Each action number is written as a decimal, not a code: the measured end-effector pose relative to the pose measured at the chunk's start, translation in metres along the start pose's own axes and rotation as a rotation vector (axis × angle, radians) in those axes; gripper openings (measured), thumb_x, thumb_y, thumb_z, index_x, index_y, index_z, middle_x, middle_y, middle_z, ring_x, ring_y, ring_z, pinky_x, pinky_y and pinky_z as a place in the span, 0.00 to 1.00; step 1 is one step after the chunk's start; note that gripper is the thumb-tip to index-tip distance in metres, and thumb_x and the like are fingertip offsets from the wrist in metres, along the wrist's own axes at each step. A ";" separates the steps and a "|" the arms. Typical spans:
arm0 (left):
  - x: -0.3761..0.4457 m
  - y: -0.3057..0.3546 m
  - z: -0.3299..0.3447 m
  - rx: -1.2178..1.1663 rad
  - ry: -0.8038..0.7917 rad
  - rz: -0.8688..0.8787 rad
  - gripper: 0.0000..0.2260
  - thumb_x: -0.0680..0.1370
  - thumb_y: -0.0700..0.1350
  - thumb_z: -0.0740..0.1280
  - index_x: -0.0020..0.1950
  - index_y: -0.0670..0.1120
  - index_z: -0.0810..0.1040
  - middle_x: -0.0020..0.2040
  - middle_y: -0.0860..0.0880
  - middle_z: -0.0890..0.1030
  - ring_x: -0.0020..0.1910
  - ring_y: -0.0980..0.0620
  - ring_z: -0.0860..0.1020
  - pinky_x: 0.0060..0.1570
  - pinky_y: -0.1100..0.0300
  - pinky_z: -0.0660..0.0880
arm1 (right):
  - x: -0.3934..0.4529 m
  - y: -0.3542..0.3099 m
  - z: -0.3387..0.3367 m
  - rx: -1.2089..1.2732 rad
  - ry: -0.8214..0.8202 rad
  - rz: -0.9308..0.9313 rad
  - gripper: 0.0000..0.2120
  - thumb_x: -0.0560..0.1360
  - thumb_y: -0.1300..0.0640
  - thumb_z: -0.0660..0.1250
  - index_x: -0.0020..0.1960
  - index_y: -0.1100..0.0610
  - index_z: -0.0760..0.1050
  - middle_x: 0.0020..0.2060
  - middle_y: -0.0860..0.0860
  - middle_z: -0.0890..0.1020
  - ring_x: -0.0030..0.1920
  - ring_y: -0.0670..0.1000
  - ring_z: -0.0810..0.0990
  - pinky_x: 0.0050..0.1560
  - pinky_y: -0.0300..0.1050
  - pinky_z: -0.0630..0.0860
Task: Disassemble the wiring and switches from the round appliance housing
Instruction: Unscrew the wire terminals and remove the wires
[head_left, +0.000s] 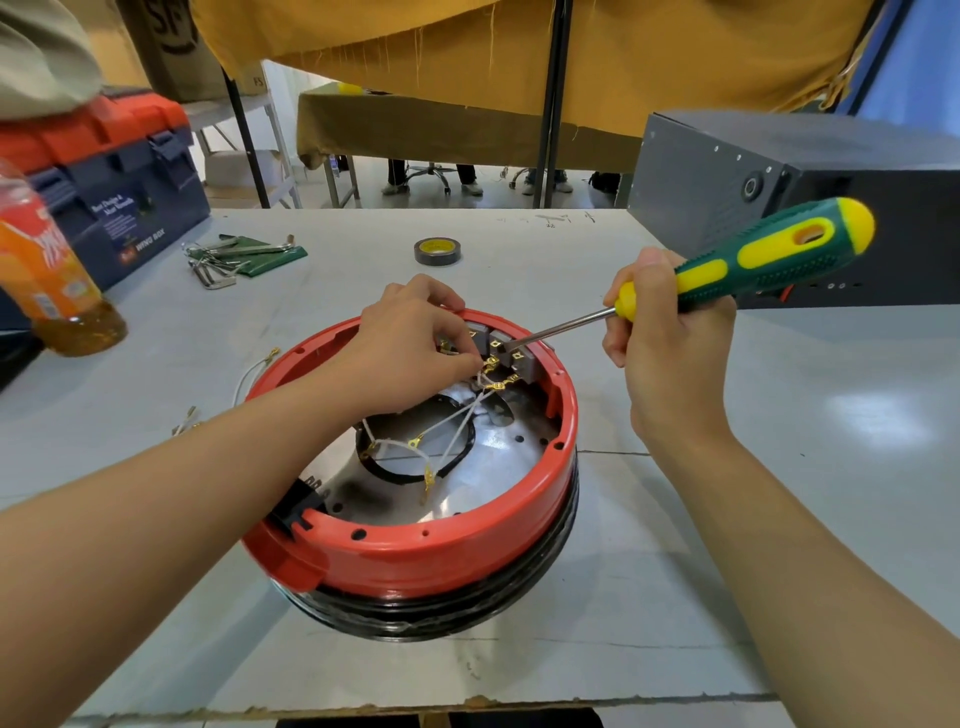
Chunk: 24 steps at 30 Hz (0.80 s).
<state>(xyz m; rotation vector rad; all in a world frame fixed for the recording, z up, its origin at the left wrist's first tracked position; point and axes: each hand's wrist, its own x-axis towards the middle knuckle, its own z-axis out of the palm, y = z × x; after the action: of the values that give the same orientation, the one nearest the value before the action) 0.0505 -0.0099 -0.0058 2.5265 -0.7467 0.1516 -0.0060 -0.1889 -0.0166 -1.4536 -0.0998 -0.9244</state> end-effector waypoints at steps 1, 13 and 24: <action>0.000 -0.001 -0.001 -0.013 0.009 0.001 0.01 0.73 0.48 0.71 0.42 0.52 0.81 0.62 0.53 0.70 0.61 0.52 0.66 0.55 0.58 0.64 | 0.000 0.000 0.000 -0.002 -0.002 -0.002 0.17 0.74 0.51 0.59 0.26 0.48 0.71 0.20 0.45 0.70 0.22 0.45 0.68 0.25 0.36 0.64; 0.003 -0.008 -0.005 0.115 -0.104 0.119 0.13 0.74 0.45 0.69 0.56 0.50 0.72 0.60 0.49 0.74 0.53 0.52 0.71 0.48 0.61 0.65 | -0.004 -0.007 0.007 -0.123 -0.115 -0.093 0.17 0.73 0.49 0.59 0.30 0.58 0.70 0.21 0.48 0.71 0.22 0.46 0.71 0.28 0.38 0.70; 0.013 -0.004 -0.012 0.118 -0.166 0.188 0.07 0.72 0.43 0.69 0.50 0.47 0.80 0.66 0.50 0.72 0.59 0.53 0.72 0.52 0.67 0.63 | -0.005 -0.010 0.008 -0.276 -0.163 -0.224 0.18 0.73 0.49 0.59 0.33 0.62 0.72 0.24 0.48 0.73 0.26 0.47 0.73 0.35 0.38 0.72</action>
<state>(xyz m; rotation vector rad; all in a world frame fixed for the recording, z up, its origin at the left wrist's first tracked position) 0.0645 -0.0073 0.0065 2.6000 -1.0715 0.0504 -0.0115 -0.1780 -0.0104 -1.8009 -0.2687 -1.0290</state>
